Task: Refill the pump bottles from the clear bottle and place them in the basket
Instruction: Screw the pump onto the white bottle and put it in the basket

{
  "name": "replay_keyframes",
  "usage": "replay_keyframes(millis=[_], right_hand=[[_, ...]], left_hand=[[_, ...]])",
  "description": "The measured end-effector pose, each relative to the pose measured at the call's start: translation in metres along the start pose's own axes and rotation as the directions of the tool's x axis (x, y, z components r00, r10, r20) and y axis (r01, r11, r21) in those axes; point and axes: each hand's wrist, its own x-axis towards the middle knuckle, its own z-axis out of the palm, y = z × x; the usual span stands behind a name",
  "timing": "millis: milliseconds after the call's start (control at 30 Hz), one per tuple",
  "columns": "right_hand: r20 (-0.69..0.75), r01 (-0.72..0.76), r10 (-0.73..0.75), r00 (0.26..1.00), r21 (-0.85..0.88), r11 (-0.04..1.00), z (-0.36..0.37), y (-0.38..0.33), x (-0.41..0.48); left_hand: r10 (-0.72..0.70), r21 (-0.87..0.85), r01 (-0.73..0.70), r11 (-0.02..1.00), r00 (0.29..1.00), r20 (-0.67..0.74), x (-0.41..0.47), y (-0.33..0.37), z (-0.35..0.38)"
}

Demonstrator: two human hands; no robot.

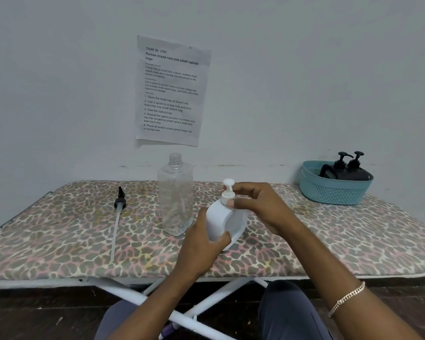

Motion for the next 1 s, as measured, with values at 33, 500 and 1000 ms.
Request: replay_keyframes(millis=[33, 500, 1000], right_hand=[[-0.046, 0.006, -0.007, 0.999, -0.018, 1.000, 0.003, 0.000, 0.000], [-0.103, 0.027, -0.035, 0.994, -0.078, 0.997, 0.008, -0.005, -0.002], [-0.089, -0.008, 0.005, 0.996, -0.037, 0.999, 0.012, -0.003, -0.003]], left_hand=[[0.001, -0.003, -0.001, 1.000, 1.000, 0.004, 0.000, 0.000, 0.000], [-0.016, -0.011, 0.016, 1.000, 1.000, 0.015, -0.002, 0.003, -0.001], [-0.011, -0.043, 0.011, 0.999, 1.000, 0.016, -0.002, 0.004, -0.001]])
